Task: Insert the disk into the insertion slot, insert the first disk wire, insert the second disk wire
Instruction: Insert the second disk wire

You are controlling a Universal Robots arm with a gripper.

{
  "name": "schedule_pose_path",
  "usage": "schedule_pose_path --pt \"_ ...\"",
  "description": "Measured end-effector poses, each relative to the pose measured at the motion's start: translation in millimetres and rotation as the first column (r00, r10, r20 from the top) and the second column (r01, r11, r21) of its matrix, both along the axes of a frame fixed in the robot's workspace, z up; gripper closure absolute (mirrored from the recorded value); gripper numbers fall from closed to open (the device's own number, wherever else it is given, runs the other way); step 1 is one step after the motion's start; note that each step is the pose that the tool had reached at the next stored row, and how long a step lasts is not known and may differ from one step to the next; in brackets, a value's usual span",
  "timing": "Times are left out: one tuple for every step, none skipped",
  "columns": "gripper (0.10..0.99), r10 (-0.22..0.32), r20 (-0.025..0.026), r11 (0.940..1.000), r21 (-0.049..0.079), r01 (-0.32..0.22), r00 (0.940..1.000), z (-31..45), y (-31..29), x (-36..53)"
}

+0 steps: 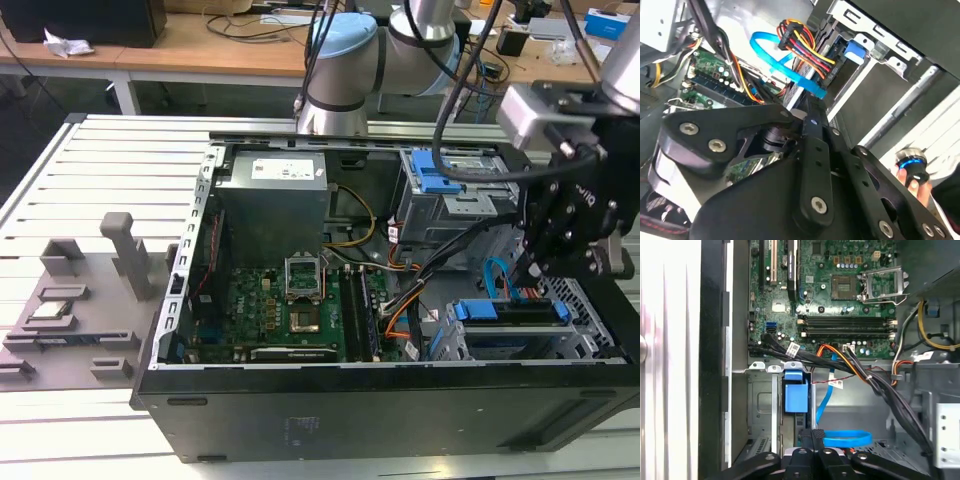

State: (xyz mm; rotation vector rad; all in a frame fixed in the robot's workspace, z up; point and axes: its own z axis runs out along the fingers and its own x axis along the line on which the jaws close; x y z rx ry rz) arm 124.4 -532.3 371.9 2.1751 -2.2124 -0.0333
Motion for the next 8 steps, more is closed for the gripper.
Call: schedule_pose_path --pt "0.98 0.0 0.0 1.0 -0.001 0.0 1.0 6.9 0.6 0.0" --pt "0.98 0.0 0.0 1.0 -0.001 0.0 1.0 12.9 0.6 0.0" --pt "0.98 0.0 0.0 1.0 -0.001 0.0 1.0 15.1 0.6 0.0" --pt "0.98 0.0 0.0 1.0 -0.001 0.0 1.0 16.3 0.6 0.0" --pt "0.98 0.0 0.0 1.0 -0.001 0.0 1.0 16.6 0.6 0.0" --pt "0.98 0.0 0.0 1.0 -0.001 0.0 1.0 16.7 0.6 0.0" --pt "0.98 0.0 0.0 1.0 -0.001 0.0 1.0 16.8 0.6 0.0" --pt "0.98 0.0 0.0 1.0 -0.001 0.0 1.0 16.9 0.6 0.0"
